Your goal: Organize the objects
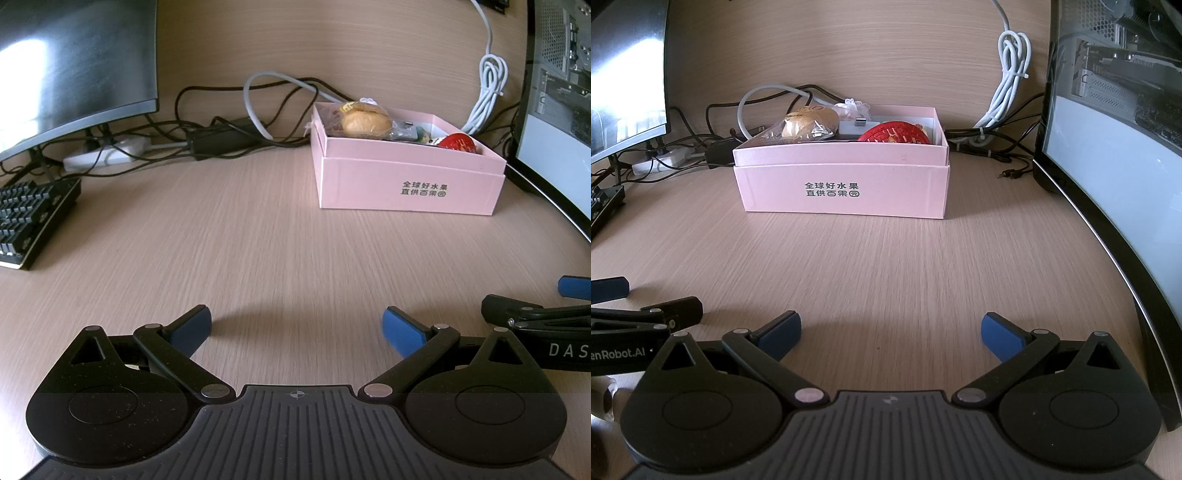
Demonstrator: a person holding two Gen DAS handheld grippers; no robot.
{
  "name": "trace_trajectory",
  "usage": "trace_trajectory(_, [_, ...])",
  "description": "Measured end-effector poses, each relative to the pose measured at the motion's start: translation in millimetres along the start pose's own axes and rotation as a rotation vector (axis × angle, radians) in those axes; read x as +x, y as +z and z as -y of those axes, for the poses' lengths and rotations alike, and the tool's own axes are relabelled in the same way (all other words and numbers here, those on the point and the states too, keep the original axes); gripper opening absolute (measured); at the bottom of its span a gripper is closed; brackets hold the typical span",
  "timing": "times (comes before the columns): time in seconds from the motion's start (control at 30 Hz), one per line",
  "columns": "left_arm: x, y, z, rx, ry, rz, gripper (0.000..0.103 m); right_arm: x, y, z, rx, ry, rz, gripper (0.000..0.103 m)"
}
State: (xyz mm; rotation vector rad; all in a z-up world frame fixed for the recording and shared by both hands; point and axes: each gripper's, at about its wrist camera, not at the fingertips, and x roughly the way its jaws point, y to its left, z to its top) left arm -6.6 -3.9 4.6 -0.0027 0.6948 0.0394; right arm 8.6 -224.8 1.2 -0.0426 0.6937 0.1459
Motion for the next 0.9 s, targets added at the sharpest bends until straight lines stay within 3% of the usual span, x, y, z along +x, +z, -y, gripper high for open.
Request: trace_trajectory(0.9, [0.7, 0.6, -1.1, 0.003, 0.003, 0.000, 0.102, 0.3, -0.4, -0.2, 0.000, 0.000, 0.000, 0.103])
